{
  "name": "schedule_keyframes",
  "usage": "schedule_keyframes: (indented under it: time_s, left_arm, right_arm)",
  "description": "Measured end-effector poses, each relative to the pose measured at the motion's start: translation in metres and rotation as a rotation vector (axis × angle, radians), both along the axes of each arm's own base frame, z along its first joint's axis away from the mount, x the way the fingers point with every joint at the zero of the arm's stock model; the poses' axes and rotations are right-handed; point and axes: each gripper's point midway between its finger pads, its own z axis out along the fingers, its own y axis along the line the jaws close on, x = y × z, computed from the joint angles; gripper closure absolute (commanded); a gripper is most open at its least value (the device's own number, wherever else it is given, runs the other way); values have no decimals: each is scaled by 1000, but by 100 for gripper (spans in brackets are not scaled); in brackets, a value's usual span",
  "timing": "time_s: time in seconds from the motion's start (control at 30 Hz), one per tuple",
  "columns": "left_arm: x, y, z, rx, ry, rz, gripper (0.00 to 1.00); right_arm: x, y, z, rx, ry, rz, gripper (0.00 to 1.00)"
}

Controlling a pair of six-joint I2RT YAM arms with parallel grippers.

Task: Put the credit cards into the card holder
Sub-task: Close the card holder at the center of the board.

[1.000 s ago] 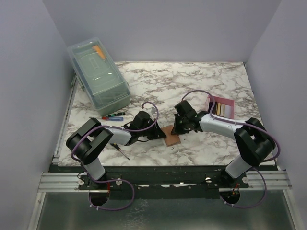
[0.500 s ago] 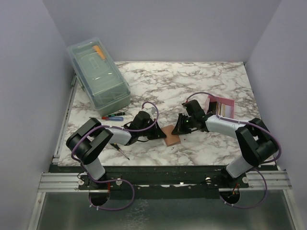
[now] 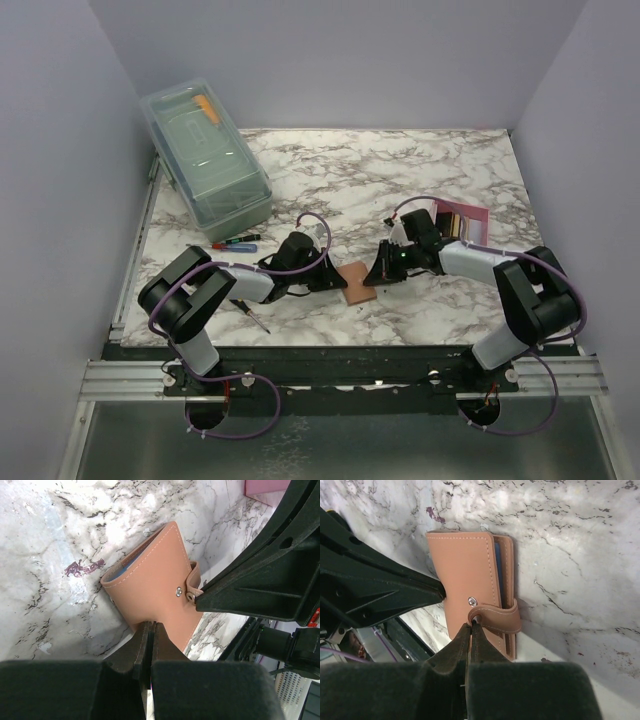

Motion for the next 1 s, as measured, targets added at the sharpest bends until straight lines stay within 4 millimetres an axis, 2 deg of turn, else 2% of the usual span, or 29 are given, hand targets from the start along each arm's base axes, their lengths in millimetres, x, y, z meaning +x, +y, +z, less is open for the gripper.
schedule_keyframes:
  time_s: [0.3,1.0]
  left_arm:
    - [0,0,0,-1,-1,-1,100]
    - [-1,-2,2,-5,-2,-8,100]
  right_arm:
    - [0,-6,2,55,9,46,100]
    - [9,3,5,88,29,87,100]
